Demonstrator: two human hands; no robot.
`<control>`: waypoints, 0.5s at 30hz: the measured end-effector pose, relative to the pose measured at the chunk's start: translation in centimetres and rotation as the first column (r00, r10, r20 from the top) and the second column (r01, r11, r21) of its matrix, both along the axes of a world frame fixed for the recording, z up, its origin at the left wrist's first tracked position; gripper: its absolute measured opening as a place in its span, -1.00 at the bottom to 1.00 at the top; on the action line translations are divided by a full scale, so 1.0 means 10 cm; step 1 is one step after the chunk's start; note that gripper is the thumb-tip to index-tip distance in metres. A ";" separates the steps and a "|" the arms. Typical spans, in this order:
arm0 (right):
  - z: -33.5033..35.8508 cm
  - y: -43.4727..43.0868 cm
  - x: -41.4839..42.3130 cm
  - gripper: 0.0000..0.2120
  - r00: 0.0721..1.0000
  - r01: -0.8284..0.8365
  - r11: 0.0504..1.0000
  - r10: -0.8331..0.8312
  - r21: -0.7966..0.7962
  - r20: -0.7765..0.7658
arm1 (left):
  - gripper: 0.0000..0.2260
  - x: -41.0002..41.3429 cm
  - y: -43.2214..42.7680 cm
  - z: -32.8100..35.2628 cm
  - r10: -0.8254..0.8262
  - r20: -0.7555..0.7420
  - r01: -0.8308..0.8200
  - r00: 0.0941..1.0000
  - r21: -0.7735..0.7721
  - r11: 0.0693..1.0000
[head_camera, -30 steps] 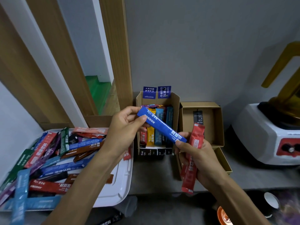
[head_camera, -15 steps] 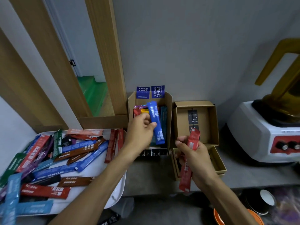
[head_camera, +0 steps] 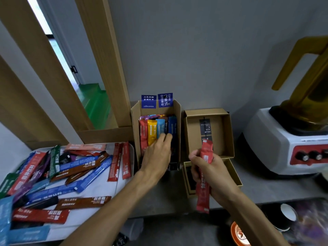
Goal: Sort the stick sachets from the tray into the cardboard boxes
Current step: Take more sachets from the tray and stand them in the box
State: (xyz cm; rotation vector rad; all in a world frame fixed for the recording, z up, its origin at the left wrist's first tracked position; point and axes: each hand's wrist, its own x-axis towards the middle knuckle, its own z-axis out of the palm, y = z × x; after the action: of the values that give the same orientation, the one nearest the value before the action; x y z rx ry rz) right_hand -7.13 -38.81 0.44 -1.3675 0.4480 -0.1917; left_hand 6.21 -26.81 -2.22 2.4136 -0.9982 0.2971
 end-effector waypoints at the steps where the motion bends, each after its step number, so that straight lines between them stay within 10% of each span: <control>1: 0.02 -0.01 0.00 -0.92 0.999 -0.046 0.999 0.046 0.000 0.008 | -0.69 -0.02 0.02 0.08 -0.003 -0.058 -0.001 0.998 -0.065 0.998; 4: 0.13 -0.02 0.01 -0.92 0.980 -0.199 0.980 0.200 -0.012 0.021 | -0.93 -0.10 0.10 0.44 -0.154 -0.250 0.055 0.956 -0.365 0.930; 8: 0.25 0.05 0.03 -0.91 0.920 -0.389 0.921 0.387 0.018 0.068 | -0.86 -0.17 0.19 0.87 -0.399 -0.468 0.266 0.788 -0.326 0.907; 15: 0.13 0.08 -0.02 -0.63 0.868 -0.495 0.839 0.467 0.228 0.167 | -0.89 0.03 0.52 1.07 -0.374 -0.576 -0.068 0.727 -0.602 0.796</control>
State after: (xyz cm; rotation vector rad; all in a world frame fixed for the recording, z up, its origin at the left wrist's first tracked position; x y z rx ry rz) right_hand -7.34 -38.04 1.77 -1.1581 0.0240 0.2081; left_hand 6.47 -21.58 8.44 1.6168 -0.6278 -0.3024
